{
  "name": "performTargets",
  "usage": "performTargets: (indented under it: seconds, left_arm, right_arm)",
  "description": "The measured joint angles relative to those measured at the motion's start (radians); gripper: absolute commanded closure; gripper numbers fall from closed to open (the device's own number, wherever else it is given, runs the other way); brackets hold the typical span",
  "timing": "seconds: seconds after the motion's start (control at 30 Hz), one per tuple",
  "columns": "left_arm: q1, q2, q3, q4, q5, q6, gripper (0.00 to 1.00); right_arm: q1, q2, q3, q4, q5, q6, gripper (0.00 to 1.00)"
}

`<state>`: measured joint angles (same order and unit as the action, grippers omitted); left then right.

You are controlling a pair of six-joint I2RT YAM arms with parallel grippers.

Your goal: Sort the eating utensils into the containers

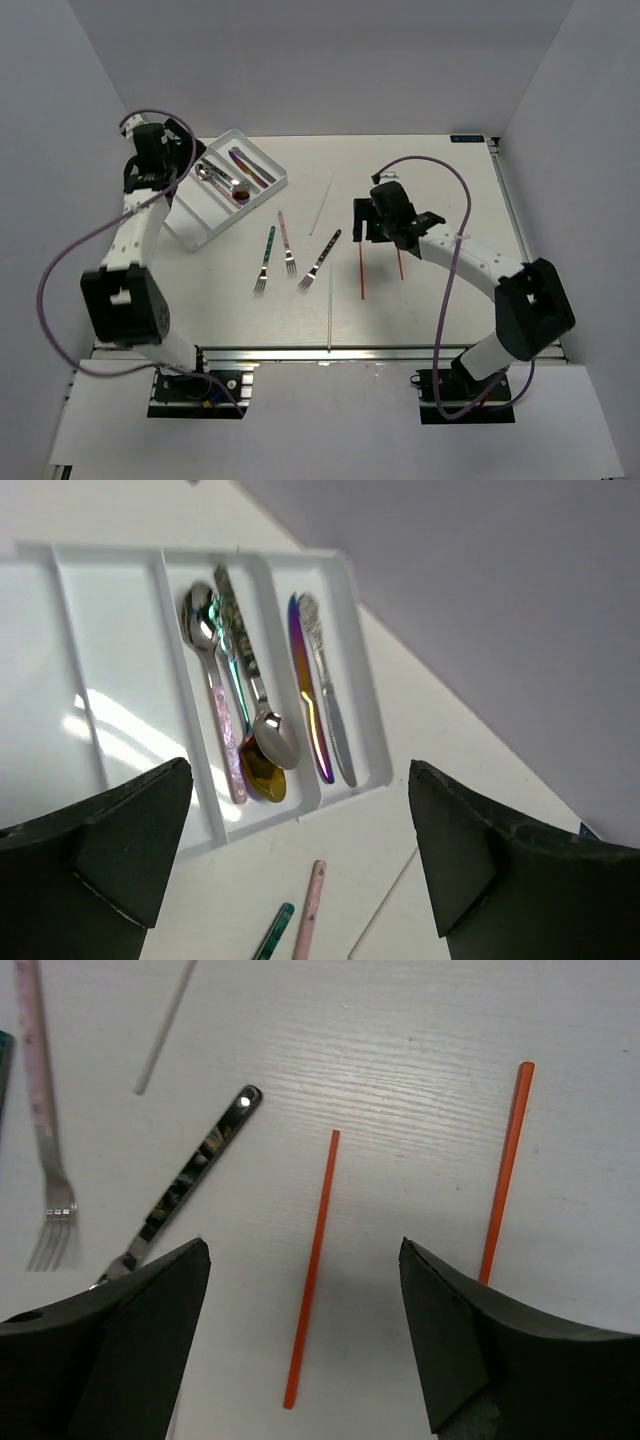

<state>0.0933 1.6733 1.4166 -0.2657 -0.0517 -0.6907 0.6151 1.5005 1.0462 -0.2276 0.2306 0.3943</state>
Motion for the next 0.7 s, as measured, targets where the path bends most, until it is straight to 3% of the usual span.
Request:
performTargets:
  seconds: [0.1,0.17,0.3,0.4,0.5,0.6,0.7]
  left_arm:
    - [-0.015,-0.300,-0.119,-0.024,-0.056,0.040,0.02]
    - [-0.024,-0.474,-0.181,-0.047,-0.071,0.085,0.02]
    - [-0.026,-0.674,-0.325,-0.075,-0.073,0.182,0.02]
    - [-0.034,-0.752,-0.516,-0.081,-0.076,0.230,0.02]
    - [-0.061,-0.787,-0.666,-0.147,-0.054,0.264,0.02]
    - [-0.134,-0.792,-0.683,-0.165,-0.019,0.289,0.02]
    - [-0.270,-0.716,-0.586,-0.177,-0.034,0.303,0.02]
  right_arm:
    - [-0.008,0.079,0.031,-0.039,0.003,0.004,0.36]
    - [-0.011,0.112,0.033,-0.058,-0.002,0.014,0.37]
    - [0.010,0.135,0.031,-0.074,-0.009,0.032,0.38]
    - [0.042,0.140,0.031,-0.072,-0.005,0.054,0.33]
    - [0.079,0.145,0.031,-0.073,0.031,0.090,0.11]
    - [0.116,0.145,0.031,-0.073,0.106,0.130,0.11]
    - [0.122,0.135,0.022,-0.058,0.122,0.159,0.11]
